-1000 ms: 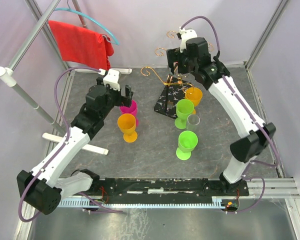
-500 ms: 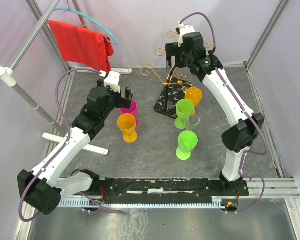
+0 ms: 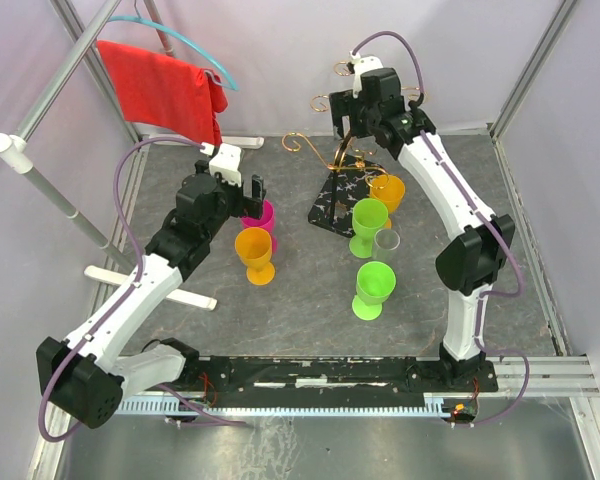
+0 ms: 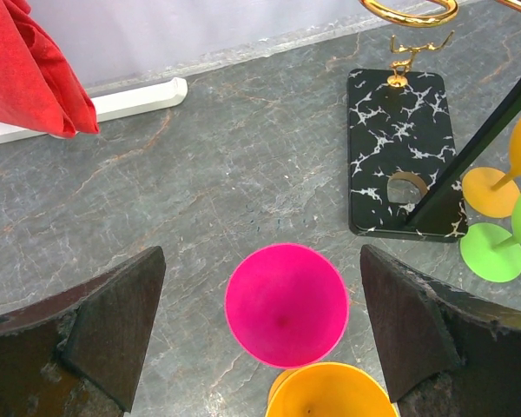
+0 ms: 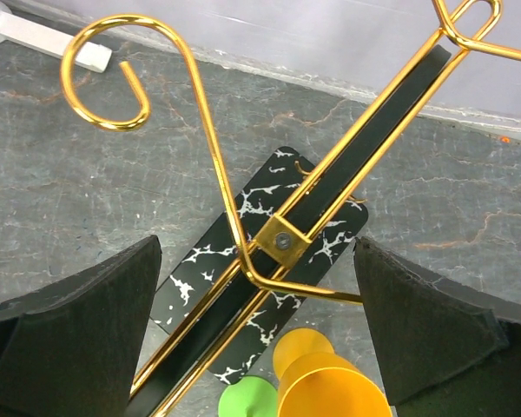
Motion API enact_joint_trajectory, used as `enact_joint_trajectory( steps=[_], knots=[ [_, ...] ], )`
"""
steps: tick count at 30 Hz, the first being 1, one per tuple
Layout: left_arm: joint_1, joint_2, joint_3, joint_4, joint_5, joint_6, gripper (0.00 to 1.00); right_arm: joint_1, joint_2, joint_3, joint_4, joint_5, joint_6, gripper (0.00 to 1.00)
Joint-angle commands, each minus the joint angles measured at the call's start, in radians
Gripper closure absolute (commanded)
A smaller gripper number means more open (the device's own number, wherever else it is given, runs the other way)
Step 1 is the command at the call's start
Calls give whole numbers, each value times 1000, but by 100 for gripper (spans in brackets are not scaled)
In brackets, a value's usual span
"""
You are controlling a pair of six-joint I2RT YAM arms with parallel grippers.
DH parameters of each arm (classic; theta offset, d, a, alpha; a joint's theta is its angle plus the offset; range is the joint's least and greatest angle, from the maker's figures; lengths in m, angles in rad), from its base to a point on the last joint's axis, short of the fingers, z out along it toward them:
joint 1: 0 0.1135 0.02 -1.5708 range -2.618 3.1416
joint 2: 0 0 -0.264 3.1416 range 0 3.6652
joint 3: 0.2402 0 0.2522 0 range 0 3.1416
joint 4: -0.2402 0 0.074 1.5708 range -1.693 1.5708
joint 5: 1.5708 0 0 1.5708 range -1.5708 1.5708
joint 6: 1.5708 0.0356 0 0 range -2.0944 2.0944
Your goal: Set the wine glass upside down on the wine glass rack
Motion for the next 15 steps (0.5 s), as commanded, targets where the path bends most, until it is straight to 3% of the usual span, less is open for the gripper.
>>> enact_joint_trajectory(
  steps=[1,15],
  knots=[
    [-1,6,-2,46,-10,14,1,-33,23,41,-7,-22,-29,0],
    [-1,20,-11,53,-5,-3,1,-49,19,-28,-62,-366,-94,0]
  ],
)
